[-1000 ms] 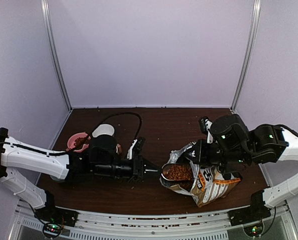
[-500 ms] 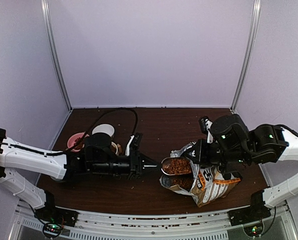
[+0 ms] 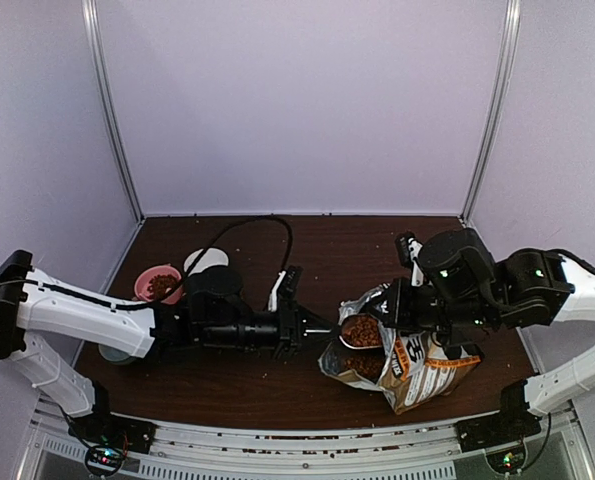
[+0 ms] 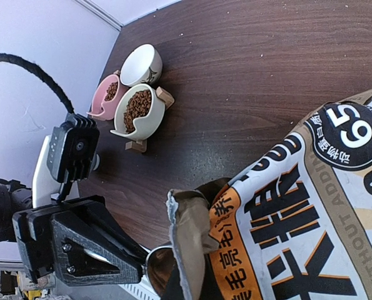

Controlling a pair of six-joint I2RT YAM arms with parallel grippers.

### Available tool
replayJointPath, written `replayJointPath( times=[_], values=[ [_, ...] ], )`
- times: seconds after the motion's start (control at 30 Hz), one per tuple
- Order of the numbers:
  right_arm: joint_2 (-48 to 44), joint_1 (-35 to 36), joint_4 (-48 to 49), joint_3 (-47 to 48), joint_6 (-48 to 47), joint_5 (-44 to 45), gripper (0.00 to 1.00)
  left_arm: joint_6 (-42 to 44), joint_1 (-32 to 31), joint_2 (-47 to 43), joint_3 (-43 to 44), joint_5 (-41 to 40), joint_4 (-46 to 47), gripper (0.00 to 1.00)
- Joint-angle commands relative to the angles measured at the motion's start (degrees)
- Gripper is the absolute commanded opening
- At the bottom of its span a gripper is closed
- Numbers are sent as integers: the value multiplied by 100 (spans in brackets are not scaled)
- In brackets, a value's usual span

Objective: Serve the pet food

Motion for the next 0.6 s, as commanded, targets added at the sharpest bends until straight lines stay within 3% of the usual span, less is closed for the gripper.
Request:
replayJointPath(
  times=[0.0,0.57],
  values=[
    [71,-46,328,2,17,298,0,-87,-94,87,392,53,922,0],
    [-674,-247,-510,-142,92,872,0,-113,220,-547,-646,-409,731,0]
  ],
)
